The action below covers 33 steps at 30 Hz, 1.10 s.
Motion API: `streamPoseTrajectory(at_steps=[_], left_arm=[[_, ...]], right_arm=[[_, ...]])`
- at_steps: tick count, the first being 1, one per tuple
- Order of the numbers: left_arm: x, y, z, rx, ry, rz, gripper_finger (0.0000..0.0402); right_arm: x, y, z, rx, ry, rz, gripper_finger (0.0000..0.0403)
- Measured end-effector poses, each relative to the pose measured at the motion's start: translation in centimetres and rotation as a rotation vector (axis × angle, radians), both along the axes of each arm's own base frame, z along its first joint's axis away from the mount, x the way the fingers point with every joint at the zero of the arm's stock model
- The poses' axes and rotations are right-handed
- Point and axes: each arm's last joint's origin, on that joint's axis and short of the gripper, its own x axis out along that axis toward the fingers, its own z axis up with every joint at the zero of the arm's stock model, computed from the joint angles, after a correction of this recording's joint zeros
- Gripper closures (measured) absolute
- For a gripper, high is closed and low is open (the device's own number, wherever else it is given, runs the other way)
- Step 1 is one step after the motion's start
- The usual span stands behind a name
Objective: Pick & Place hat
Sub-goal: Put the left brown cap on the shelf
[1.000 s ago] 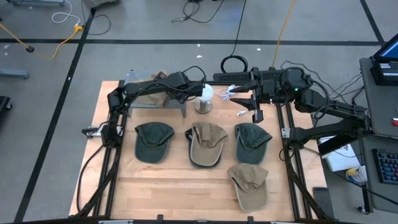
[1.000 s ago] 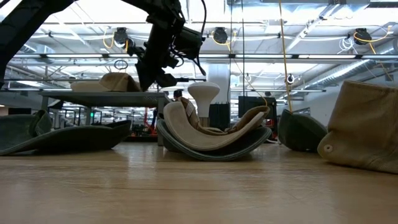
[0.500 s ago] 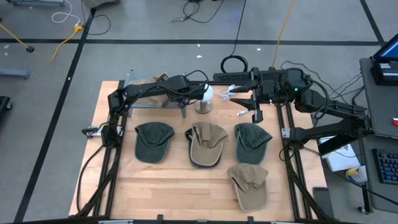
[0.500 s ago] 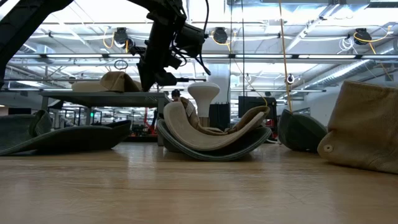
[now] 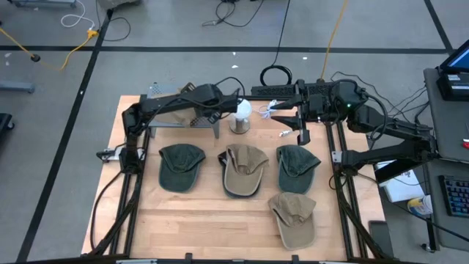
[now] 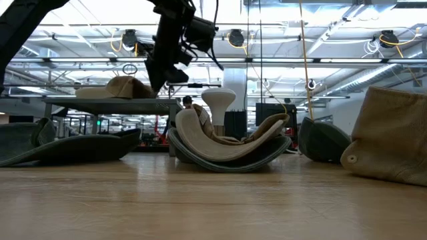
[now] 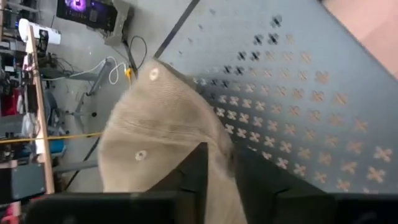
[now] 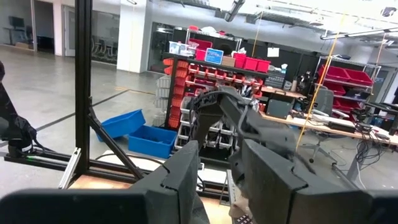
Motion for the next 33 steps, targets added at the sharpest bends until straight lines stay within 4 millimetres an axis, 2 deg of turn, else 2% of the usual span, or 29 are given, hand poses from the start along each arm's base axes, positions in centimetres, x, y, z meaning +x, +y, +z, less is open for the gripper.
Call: streamPoseTrajectory(at_steps=[5, 9, 15, 20, 27, 33], left_arm=[[-0.9, -0.5, 2.1, -0.003, -0.103, 0.014, 0.0245], [-1.8, -1.0, 4.0, -0.04, -0.225, 0.017, 0.0214], [-4.8, -1.6, 7.2, -0.035, -0.37, 0.147, 0.0195], [-6.8, -0.7, 8.6, -0.028, -0.469, 0.253, 0.0203], [-8.1, 1.7, 7.9, -0.052, -0.474, 0.369, 0.0236], [-9.3, 3.2, 4.8, -0.131, -0.387, 0.473, 0.0237]], right_arm=[[0.0, 0.0, 0.0, 0.0, 0.003, 0.0, 0.0284], [0.0, 0.0, 0.0, 0.0, 0.003, 0.0, 0.0284], [0.0, 0.0, -0.1, 0.003, 0.006, 0.002, 0.0284], [0.0, 0.0, -0.1, 0.003, 0.006, 0.002, 0.0284], [0.0, 0.0, -0.1, 0.003, 0.006, 0.002, 0.0284], [0.0, 0.0, -0.1, 0.003, 0.006, 0.002, 0.0284]])
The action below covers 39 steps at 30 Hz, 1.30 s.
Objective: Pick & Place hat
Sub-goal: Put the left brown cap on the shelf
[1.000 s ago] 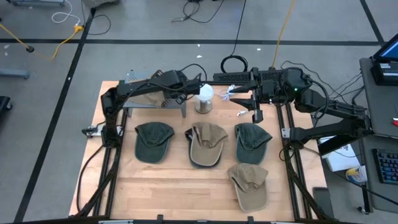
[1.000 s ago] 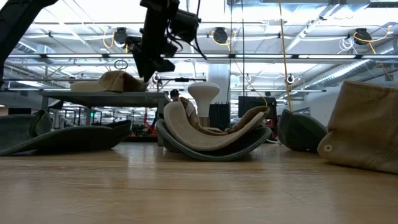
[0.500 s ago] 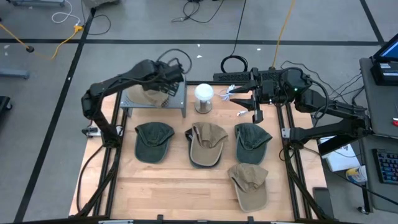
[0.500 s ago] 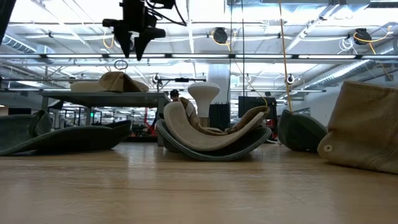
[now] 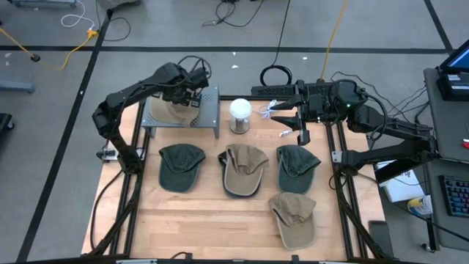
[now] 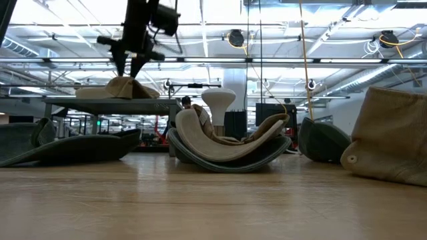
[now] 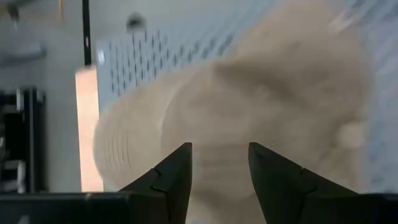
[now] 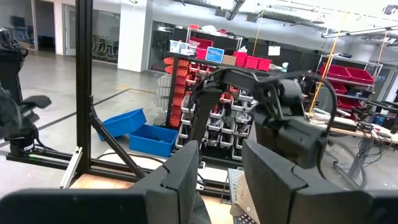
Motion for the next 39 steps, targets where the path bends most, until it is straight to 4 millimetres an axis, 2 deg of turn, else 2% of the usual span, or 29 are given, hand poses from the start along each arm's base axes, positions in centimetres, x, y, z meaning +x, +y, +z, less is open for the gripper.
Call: streamPoseTrajectory(at_steps=[7, 14, 25, 39], left_arm=[[-0.8, 0.1, -2.9, -0.066, 0.092, 0.026, 0.0208], [-2.0, 0.5, -4.8, -0.124, 0.179, 0.019, 0.0204], [-2.9, 1.2, -4.4, -0.073, 0.205, 0.042, 0.0204], [-3.9, 2.3, -4.4, -0.093, 0.221, 0.048, 0.0204]], right_arm=[[0.0, 0.0, 0.0, -0.023, -0.002, -0.003, 0.0284], [0.0, 0.0, 0.0, -0.029, -0.002, -0.004, 0.0284], [0.0, 0.0, 0.0, -0.061, -0.004, -0.009, 0.0284], [0.0, 0.0, -0.2, -0.057, 0.02, -0.009, 0.0284]])
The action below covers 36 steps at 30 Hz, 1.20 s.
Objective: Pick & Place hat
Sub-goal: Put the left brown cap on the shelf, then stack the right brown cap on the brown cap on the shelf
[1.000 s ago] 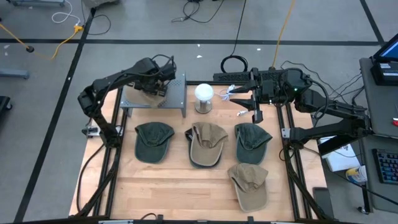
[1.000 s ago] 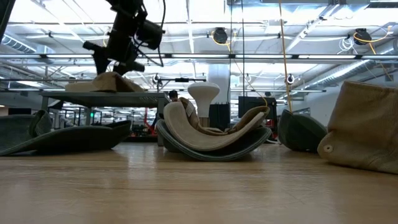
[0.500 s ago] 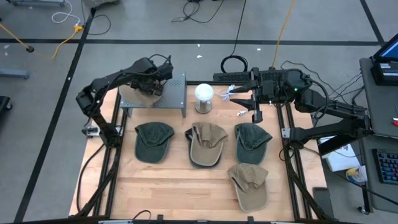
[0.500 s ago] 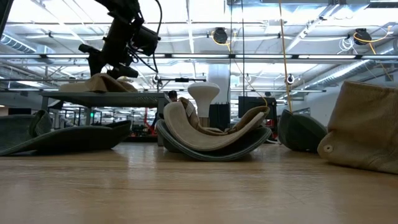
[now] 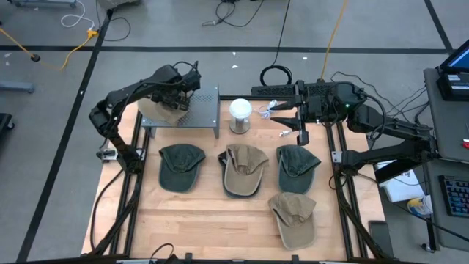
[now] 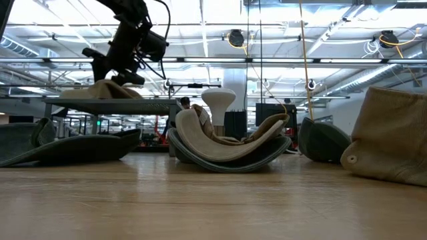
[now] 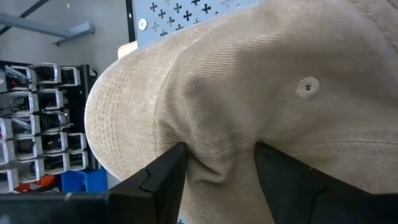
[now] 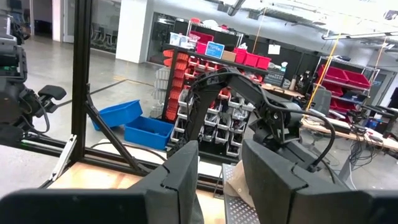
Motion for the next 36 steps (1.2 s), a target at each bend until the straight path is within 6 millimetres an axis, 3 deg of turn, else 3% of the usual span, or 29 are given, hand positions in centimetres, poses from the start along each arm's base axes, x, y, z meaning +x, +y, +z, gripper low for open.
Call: streamPoseTrajectory(at_steps=[8, 20, 24, 32, 36], left_arm=[[-0.2, 0.0, 0.4, -0.027, -0.046, 0.013, 0.0204], [-1.1, -2.5, 6.0, 0.083, -0.314, -0.011, 0.0204], [-0.5, -4.0, 7.5, 0.069, -0.49, -0.138, 0.0204], [2.1, -6.8, 10.1, -0.007, -0.872, -0.597, 0.0204], [3.4, -8.1, 11.0, -0.072, -1.045, -0.735, 0.0204]], right_arm=[[0.0, 0.0, 0.0, 0.0, -0.001, 0.0, 0.0284], [0.0, 0.0, 0.0, 0.002, -0.001, 0.0, 0.0284], [0.0, 0.0, 0.0, 0.043, 0.001, 0.003, 0.0284], [0.0, 0.0, 0.0, 0.194, 0.011, 0.016, 0.0284], [0.0, 0.0, 0.0, 0.302, 0.018, 0.024, 0.0284]])
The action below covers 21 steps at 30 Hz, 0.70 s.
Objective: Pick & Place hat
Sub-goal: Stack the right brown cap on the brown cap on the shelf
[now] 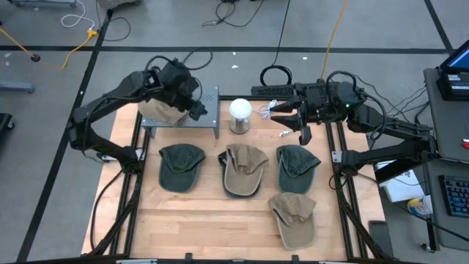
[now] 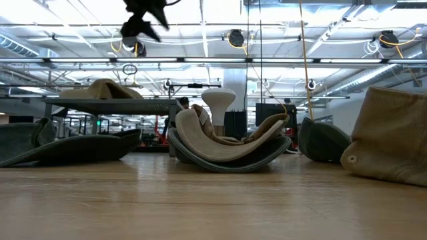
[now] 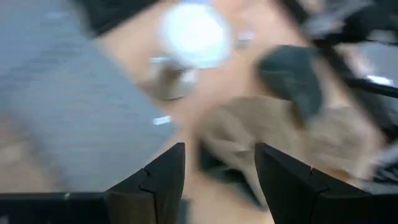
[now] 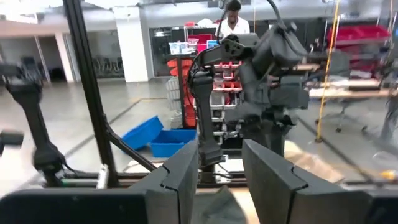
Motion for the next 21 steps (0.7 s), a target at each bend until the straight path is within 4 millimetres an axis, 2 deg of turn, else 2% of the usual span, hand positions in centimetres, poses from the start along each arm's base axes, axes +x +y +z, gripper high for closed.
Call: streamPoseTrajectory(at_steps=[4, 9, 15, 21], left_arm=[[0.9, -1.3, 0.6, -0.099, -0.116, -0.126, 0.0204], [2.2, -3.3, 1.1, -0.205, -0.19, -0.19, 0.0204], [2.8, -5.0, 1.2, -0.222, -0.202, -0.274, 0.0204], [3.0, -5.8, 1.2, -0.218, -0.199, -0.315, 0.0204]], right_arm=[[0.0, 0.0, 0.0, 0.163, 0.011, 0.014, 0.0284], [0.0, 0.4, -0.4, 0.428, 0.083, 0.095, 0.0284], [0.3, 3.0, -1.6, 0.59, 0.232, 0.107, 0.0284], [-0.5, 6.1, -3.1, 0.817, 0.43, 0.058, 0.0278]])
